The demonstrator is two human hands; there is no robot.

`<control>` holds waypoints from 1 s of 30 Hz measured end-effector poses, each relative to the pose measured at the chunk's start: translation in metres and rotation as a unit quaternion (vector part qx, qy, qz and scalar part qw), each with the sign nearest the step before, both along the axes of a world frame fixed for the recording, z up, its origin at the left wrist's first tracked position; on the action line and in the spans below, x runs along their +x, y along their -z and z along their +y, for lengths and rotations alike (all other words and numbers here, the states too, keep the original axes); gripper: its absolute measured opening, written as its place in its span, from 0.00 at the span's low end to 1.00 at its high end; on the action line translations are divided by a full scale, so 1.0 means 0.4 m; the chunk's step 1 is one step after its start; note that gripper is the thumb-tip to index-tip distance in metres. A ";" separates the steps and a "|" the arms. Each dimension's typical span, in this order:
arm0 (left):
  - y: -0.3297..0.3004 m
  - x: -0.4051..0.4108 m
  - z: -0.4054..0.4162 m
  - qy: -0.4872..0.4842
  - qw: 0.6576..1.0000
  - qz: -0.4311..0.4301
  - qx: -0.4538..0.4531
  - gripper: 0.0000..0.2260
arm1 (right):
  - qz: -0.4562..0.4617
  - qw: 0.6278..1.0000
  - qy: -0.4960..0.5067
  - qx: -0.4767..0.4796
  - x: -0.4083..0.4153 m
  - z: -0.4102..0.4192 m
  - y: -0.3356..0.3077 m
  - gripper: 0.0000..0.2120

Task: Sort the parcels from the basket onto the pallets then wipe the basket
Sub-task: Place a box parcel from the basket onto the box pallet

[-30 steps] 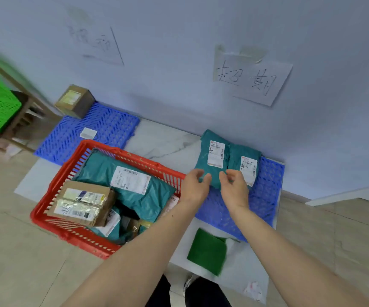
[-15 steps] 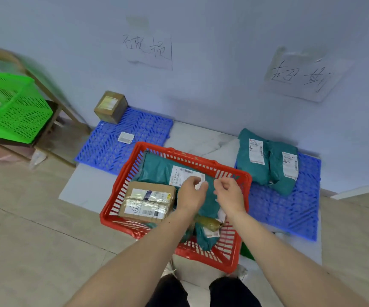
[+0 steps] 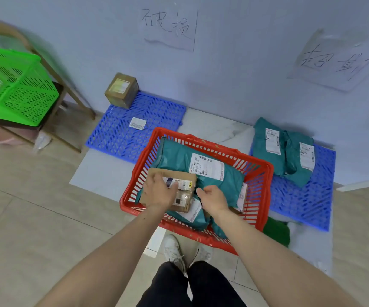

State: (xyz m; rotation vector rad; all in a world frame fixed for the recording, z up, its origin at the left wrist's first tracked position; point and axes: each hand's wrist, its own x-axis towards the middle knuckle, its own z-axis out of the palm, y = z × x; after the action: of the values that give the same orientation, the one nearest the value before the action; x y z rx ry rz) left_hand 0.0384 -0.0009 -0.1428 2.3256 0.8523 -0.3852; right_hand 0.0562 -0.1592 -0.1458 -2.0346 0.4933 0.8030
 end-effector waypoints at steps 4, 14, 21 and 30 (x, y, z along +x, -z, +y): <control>0.030 -0.001 0.033 -0.025 0.999 0.030 -0.012 0.30 | 0.042 0.998 -0.028 0.032 -0.010 0.030 0.014 0.25; 0.009 0.022 0.022 -0.075 0.996 0.038 -0.011 0.38 | 0.009 0.995 0.029 0.100 -0.011 0.026 0.035 0.04; -0.062 0.077 -0.018 -0.075 0.996 0.034 -0.034 0.33 | -0.111 0.977 0.126 0.130 0.029 -0.037 -0.020 0.08; -0.115 0.115 -0.061 -0.104 0.984 0.035 -0.142 0.53 | -0.160 0.956 0.165 0.183 0.114 -0.115 -0.102 0.14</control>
State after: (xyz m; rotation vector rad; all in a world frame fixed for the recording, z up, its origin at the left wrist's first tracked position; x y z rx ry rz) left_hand 0.0844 -0.0253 -0.0969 1.9507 0.9940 -0.4668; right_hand 0.1018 -0.2052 -0.1049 -1.6372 0.4445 0.3241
